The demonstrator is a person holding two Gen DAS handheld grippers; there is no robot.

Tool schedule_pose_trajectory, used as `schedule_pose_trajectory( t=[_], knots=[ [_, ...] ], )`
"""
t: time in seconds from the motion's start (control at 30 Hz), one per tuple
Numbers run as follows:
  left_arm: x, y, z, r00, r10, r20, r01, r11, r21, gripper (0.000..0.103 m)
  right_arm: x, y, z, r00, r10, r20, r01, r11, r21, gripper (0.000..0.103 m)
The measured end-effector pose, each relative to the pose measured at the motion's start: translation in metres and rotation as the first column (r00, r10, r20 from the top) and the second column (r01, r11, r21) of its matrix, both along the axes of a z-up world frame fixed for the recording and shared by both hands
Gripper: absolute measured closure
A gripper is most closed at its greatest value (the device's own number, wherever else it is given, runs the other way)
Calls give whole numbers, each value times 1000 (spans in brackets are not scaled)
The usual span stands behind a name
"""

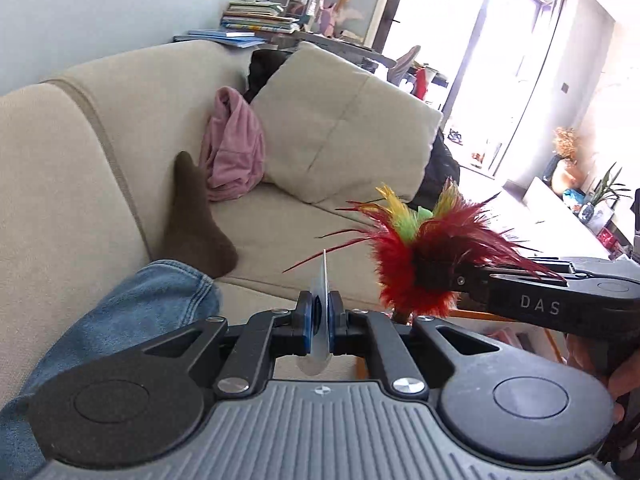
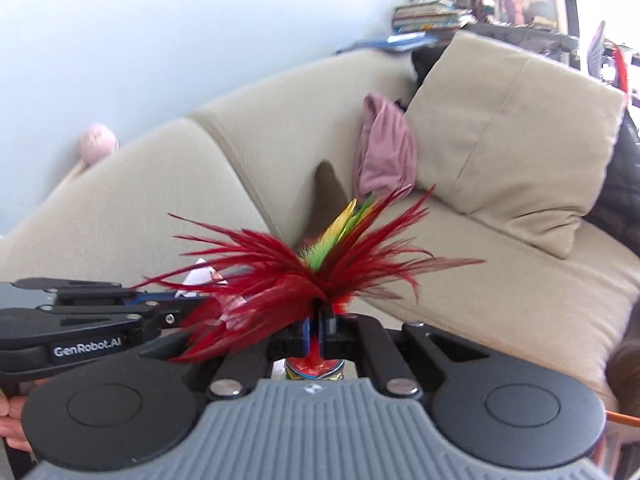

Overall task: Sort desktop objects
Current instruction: 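Carry the lotion bottle and feather toy over the white box with both grippers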

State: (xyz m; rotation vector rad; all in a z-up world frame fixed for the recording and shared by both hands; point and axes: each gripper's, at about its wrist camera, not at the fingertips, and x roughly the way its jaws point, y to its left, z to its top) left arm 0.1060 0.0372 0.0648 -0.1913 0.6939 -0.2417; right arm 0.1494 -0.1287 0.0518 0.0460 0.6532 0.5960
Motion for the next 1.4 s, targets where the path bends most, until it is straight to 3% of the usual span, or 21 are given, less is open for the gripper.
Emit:
schedule_pose_trajectory(
  t=[0.23, 0.5, 0.83, 1.17, 1.4],
  knots=[
    [17, -55, 1, 991, -136, -7, 135, 990, -37, 95, -28, -77, 19, 985, -170, 34, 170, 985, 9, 100],
    [55, -138, -46, 955, -265, -129, 261, 964, -53, 95, -36, -152, -5, 941, -335, -42, 337, 941, 44, 100],
    [86, -194, -112, 941, -228, -252, 237, 971, 7, 95, -21, -188, -27, 918, -392, -58, 396, 914, 88, 100],
    [92, -209, -120, 938, -237, -255, 231, 971, -54, 92, -6, -200, -39, 921, -384, -62, 389, 917, 94, 100],
    [94, -202, -122, 924, -264, -278, 234, 963, -138, 86, -7, -198, -38, 921, -385, -55, 389, 918, 83, 100]
  ],
)
